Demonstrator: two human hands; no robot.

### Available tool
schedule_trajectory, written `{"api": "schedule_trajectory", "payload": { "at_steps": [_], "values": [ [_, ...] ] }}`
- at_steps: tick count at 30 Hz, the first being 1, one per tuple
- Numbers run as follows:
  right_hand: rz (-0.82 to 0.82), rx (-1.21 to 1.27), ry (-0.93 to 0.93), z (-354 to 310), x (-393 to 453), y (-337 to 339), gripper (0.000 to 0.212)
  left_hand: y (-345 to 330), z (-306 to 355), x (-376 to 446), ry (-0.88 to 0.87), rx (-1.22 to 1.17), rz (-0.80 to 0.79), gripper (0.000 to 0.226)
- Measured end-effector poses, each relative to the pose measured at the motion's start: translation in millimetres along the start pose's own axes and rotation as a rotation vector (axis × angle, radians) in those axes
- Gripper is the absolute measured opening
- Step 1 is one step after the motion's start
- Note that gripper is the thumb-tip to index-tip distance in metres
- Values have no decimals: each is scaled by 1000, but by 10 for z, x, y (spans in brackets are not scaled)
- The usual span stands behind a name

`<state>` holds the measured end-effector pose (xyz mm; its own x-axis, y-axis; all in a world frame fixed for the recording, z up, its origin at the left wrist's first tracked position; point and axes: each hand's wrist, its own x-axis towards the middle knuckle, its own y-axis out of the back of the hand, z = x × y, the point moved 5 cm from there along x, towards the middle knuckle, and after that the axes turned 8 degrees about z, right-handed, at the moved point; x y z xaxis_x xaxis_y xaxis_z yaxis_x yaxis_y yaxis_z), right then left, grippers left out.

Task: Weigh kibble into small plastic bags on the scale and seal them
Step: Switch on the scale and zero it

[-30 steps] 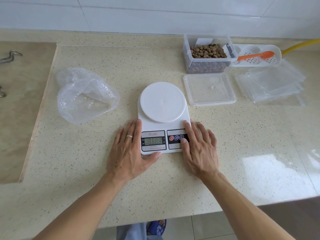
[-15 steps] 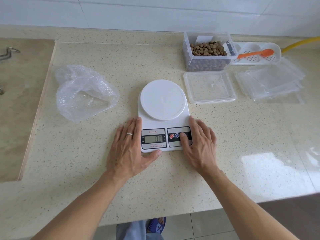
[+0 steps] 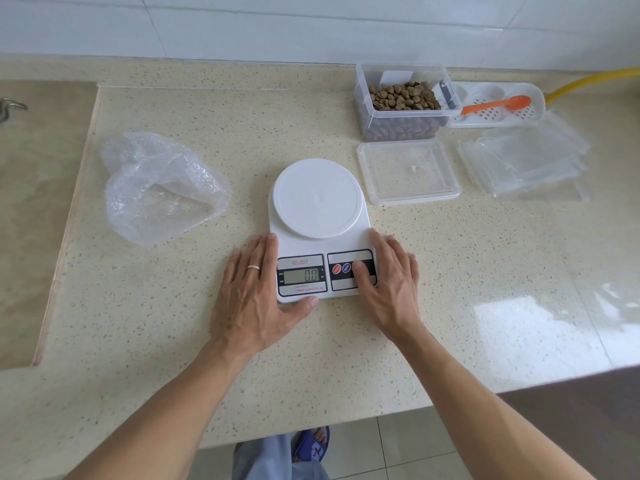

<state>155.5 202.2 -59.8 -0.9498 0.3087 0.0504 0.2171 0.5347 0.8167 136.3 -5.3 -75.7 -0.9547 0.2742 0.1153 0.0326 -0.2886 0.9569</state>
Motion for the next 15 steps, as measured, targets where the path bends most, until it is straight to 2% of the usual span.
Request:
{"api": "schedule_trajectory", "payload": {
  "at_steps": [6, 10, 15],
  "values": [
    [-99, -44, -21, -85, 47, 137, 51, -9, 13, -33, 1, -25, -33, 107],
    [-163, -149, -64, -80, 135, 342, 56, 71, 134, 51, -40, -69, -53, 94],
    [-118, -276, -78, 51, 368, 795, 60, 409, 728, 651, -201, -120, 20, 83]
  ]
}}
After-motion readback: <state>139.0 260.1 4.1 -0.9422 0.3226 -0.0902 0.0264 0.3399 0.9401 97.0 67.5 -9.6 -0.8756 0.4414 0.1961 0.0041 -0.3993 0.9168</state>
